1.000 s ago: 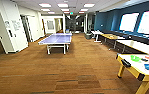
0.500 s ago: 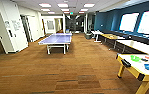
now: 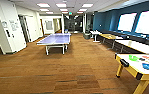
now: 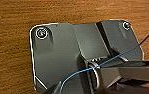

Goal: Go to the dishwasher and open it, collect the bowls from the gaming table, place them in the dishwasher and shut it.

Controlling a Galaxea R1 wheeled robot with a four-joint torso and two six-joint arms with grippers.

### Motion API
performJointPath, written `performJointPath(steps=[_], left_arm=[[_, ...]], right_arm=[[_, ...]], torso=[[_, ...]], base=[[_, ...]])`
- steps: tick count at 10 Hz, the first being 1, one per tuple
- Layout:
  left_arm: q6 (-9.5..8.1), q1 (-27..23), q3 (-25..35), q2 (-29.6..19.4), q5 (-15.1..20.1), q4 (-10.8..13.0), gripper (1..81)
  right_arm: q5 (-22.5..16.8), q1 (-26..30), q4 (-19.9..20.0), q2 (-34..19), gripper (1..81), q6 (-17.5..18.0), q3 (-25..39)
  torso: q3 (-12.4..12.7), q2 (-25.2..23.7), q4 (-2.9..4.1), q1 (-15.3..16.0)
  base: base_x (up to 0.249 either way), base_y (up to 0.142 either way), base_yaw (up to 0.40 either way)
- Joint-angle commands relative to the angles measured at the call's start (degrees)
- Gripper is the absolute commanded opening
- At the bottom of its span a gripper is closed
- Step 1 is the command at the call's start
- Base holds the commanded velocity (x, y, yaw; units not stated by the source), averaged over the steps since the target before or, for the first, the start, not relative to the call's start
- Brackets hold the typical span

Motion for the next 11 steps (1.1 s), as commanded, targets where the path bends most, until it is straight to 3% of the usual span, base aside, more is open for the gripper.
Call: performJointPath(steps=[1,11], left_arm=[[0.09,-2.96,0.02,-0.56,2.47,0.72,81.1],[0.09,-3.23,0.02,-0.47,2.55,0.72,81.1]], right_arm=[[-2.86,1.87,-0.64,0.19,81.1,-0.12,0.09],[-2.95,2.04,-0.73,0.37,81.1,-0.12,0.09]], torso=[[0.0,0.0,0.0,0.0],[0.0,0.02,0.0,0.0]], base=[[0.0,0.0,-0.363],[0.0,0.0,-0.385]])
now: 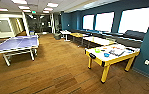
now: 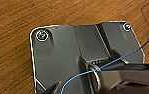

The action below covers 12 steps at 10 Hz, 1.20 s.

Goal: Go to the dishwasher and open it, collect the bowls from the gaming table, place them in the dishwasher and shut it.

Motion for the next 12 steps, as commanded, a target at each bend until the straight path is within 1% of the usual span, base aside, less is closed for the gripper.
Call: performJointPath(steps=[1,12], left_arm=[[0.17,-2.41,0.09,-0.57,2.46,0.69,81.1],[0.09,-2.49,0.09,-0.66,2.46,0.6,81.1]], right_arm=[[-2.91,2.05,-0.71,0.21,81.1,-0.12,0.29],[-2.91,1.97,-0.89,0.21,81.1,-0.12,0.29]], torso=[[0.0,0.0,0.0,0.0],[0.0,0.0,0.0,0.0]], base=[[0.0,0.0,-0.389],[0.0,0.0,-0.391]])
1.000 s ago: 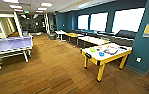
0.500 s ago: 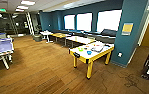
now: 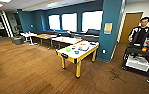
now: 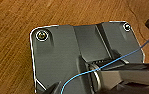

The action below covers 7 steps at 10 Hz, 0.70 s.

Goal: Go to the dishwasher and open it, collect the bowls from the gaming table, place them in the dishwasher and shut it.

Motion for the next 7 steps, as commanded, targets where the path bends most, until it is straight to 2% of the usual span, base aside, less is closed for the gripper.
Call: performJointPath(steps=[1,4,7], left_arm=[[0.09,-2.49,0.09,-0.65,2.46,0.6,81.1],[0.09,-2.41,0.09,-0.56,2.37,0.34,81.1],[0.17,-2.32,0.18,-0.56,2.37,0.6,81.1]], right_arm=[[-2.84,1.99,-0.84,0.21,81.1,-0.12,0.29],[-2.84,1.99,-0.84,0.3,81.1,-0.12,0.29],[-2.84,1.9,-0.93,0.3,81.1,-0.12,0.29]], torso=[[0.0,0.0,0.0,0.0],[0.0,0.0,0.0,0.0],[0.0,0.0,0.0,0.0]], base=[[0.0,0.0,-0.377],[0.0,0.0,-0.27],[0.0,0.0,-0.076]])
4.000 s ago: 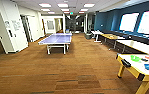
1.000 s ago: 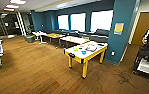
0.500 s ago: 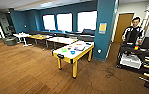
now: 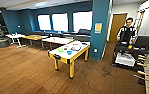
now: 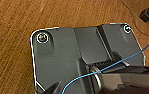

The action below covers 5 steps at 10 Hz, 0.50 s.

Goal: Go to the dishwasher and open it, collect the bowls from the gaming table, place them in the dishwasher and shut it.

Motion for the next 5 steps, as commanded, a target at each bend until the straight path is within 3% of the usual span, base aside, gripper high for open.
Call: performJointPath(steps=[1,5], left_arm=[[0.17,-2.06,0.27,-0.54,2.46,0.63,81.1],[0.35,-1.97,0.18,-0.36,2.2,0.63,81.1]], right_arm=[[-2.7,2.17,-0.82,0.26,81.1,-0.12,0.29],[-2.7,2.17,-1.35,0.44,81.1,-0.12,0.29]], torso=[[0.0,0.0,0.0,0.0],[0.0,0.0,0.0,0.0]], base=[[0.0,0.0,0.0],[0.0,0.0,0.0]])
